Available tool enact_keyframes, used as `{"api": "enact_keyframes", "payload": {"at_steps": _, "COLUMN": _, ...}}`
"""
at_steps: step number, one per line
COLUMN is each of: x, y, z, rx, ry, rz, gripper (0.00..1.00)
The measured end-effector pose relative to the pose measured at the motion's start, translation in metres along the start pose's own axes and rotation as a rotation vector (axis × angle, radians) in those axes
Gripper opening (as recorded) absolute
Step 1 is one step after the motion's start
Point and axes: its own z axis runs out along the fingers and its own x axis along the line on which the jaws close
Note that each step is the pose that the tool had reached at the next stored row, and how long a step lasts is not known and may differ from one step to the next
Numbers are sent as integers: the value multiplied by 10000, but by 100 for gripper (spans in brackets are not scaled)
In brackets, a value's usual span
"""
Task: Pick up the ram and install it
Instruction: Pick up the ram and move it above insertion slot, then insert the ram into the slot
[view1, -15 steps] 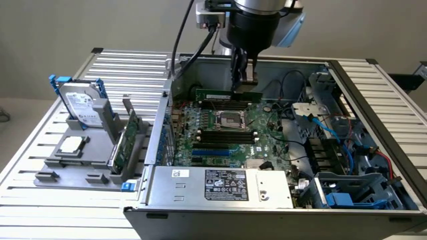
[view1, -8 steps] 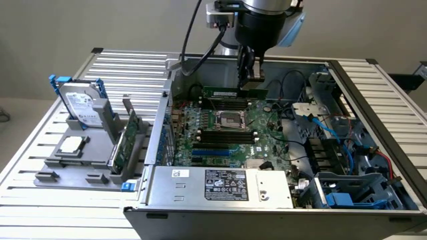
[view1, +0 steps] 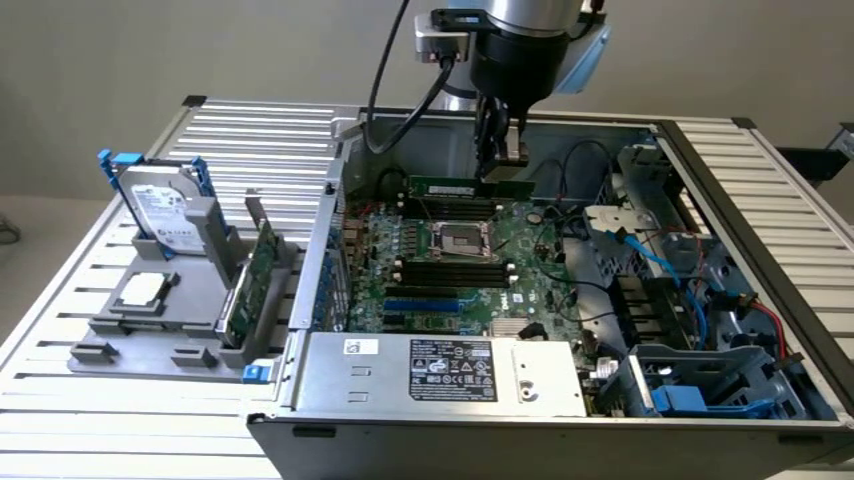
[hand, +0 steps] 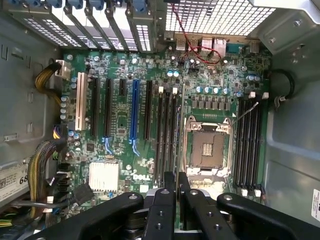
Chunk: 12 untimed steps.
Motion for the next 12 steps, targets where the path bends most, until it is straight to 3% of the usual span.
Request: {"api": "enact_keyframes", "payload": {"at_steps": 12, "x": 0, "y": 0, "z": 0, "rx": -1, "ry": 18, "rz": 2, "gripper": 14}}
